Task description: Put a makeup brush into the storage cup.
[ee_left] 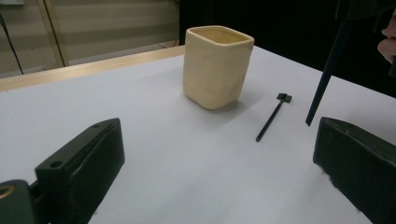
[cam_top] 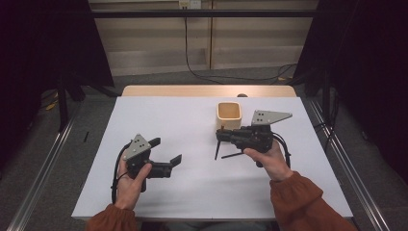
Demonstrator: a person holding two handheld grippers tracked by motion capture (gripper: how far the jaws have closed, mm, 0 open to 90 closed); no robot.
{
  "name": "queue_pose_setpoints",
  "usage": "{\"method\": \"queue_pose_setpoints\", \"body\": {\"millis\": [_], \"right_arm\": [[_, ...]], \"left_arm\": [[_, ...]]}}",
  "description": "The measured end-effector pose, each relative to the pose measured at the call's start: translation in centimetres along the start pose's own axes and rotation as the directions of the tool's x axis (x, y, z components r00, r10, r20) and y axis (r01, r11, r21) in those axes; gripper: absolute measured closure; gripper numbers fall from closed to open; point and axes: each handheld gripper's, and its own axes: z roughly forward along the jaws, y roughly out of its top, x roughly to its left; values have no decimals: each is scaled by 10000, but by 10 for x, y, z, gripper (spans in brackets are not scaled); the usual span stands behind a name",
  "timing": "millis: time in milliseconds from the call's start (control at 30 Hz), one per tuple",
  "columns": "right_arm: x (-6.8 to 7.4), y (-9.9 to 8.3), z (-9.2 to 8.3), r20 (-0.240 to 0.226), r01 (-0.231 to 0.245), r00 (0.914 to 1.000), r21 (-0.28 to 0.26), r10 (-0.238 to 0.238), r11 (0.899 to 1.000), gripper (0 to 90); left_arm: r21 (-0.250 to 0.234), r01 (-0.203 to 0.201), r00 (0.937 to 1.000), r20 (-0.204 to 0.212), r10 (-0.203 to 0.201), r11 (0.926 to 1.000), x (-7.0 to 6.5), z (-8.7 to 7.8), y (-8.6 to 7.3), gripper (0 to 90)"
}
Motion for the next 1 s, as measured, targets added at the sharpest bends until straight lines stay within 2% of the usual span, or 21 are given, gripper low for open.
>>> {"method": "queue_pose_setpoints", "body": {"millis": [167,267,367,467,667,800,867,1000], "right_arm": [[-4,3,-5,135,5,9999,84,-6,10000,842],[-8,6,-11,299,1,9996,-28,0,10000,842],[-11,10,-15,466,7,9989,-35,-5,10000,842],[-14,11,-16,583,18,9983,-7,-17,10000,842],[-24,12,-17,819,-168,9965,12,166,9999,842],[-28,22,-21,1001,-88,9949,-95,97,9999,842],[-30,26,-22,1083,-24,9941,-117,36,9999,842],[-38,30,-22,1268,-156,9918,-193,179,9997,842]], "left_arm": [[53,29,10000,-96,-28,10000,4,-9,-5,20],[-53,8,10000,13,-8,10000,3,-13,-8,15],[58,35,9999,-129,-34,10000,6,-15,-11,21],[156,-149,9998,-144,152,9998,7,-18,-13,20],[275,-178,9997,-137,182,9995,8,-24,-20,18],[341,-83,9998,-203,90,9994,8,-29,-23,21],[216,-14,9994,-359,22,9998,7,-34,-27,21],[153,133,9993,-349,-128,9998,9,-41,-30,24]]}}
